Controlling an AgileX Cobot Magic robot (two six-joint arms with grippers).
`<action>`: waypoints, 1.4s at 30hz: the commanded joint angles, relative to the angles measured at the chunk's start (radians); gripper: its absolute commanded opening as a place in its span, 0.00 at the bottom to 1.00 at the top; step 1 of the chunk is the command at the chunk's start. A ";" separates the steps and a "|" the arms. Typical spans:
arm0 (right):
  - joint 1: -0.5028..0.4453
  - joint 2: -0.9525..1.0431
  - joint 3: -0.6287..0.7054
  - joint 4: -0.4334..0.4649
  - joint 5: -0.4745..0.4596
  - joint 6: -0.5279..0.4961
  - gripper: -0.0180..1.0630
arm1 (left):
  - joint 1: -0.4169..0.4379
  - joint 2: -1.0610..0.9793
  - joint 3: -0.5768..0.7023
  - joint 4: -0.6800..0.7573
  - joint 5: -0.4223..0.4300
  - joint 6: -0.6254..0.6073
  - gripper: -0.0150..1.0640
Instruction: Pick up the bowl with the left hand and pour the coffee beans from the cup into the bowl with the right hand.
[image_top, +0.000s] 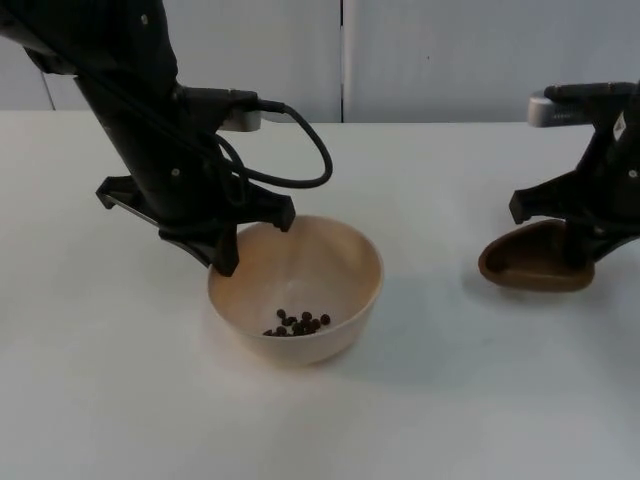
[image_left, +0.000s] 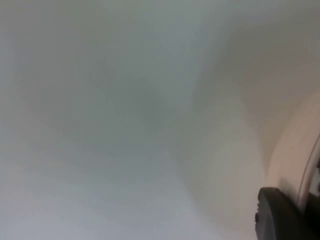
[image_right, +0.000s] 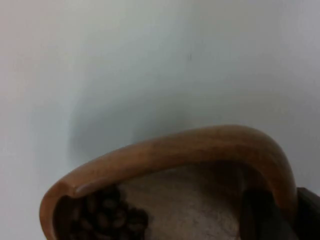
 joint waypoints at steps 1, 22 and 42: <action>-0.004 0.002 0.001 -0.009 -0.021 0.008 0.02 | 0.001 0.015 0.004 0.004 0.006 0.006 0.01; -0.004 0.082 0.001 -0.040 -0.048 0.087 0.02 | 0.001 0.015 0.004 0.004 0.012 0.006 0.01; -0.004 0.082 0.001 -0.055 -0.062 0.094 0.29 | 0.001 0.015 0.004 0.002 0.015 0.006 0.34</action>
